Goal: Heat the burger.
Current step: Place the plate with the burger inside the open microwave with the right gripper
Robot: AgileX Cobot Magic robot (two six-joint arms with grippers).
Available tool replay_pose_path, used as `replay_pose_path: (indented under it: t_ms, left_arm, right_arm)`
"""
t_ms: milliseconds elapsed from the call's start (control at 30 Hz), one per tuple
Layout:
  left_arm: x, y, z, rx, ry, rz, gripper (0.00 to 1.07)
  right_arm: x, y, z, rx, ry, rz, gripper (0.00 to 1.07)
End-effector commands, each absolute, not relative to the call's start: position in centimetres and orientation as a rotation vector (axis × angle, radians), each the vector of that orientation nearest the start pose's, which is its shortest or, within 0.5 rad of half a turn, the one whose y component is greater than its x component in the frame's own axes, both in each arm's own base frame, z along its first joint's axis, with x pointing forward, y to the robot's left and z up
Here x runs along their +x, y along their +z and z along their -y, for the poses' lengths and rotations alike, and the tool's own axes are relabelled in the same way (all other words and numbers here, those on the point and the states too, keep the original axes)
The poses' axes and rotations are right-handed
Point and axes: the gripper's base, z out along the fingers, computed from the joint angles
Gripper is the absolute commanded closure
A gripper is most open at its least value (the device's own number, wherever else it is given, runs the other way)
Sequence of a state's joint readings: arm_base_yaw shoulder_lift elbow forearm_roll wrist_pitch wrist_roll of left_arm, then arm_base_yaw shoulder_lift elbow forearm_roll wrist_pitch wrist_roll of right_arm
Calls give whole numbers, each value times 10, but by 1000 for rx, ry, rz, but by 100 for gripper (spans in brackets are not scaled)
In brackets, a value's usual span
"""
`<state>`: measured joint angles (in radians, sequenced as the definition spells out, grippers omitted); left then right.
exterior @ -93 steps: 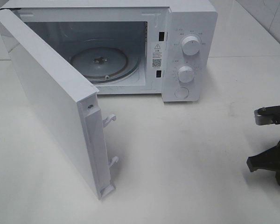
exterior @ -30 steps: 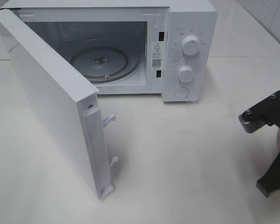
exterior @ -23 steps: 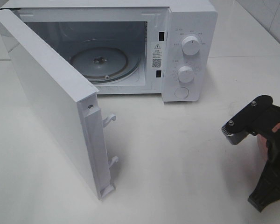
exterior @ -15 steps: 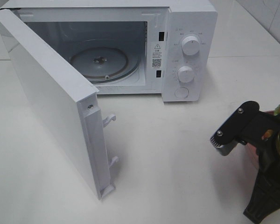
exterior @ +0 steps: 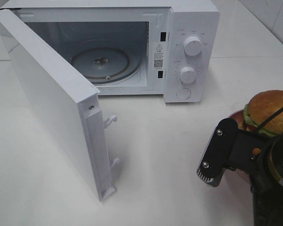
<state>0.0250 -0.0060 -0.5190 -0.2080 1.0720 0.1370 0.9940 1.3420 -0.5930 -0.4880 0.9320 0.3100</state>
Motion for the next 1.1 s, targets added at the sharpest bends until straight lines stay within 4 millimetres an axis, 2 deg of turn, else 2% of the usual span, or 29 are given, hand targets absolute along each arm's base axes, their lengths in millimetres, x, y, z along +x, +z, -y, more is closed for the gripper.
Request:
replay_pose_path:
  t_ms: [33, 233, 700, 767, 1033, 1100]
  left_arm:
    - [-9, 283, 17, 129, -149, -2010, 7]
    - [-9, 283, 17, 129, -149, -2010, 7]
    - [-9, 283, 17, 129, -149, -2010, 7]
    - [-9, 283, 17, 129, -149, -2010, 7]
    - [-9, 283, 17, 129, -149, -2010, 7]
    - [-9, 283, 17, 129, -149, -2010, 7]
  right_arm:
    - [135, 192, -139, -1458, -559, -2438, 107]
    - [133, 191, -145, -1611, -531, -2326, 107]
    - [140, 194, -153, -1793, -528, -2088, 107]
    - [140, 195, -157, -1887, -516, -1990, 107]
    - [142, 195, -163, -1980, -490, -1848, 107]
    - [142, 196, -166, -2060, -483, -1738, 107]
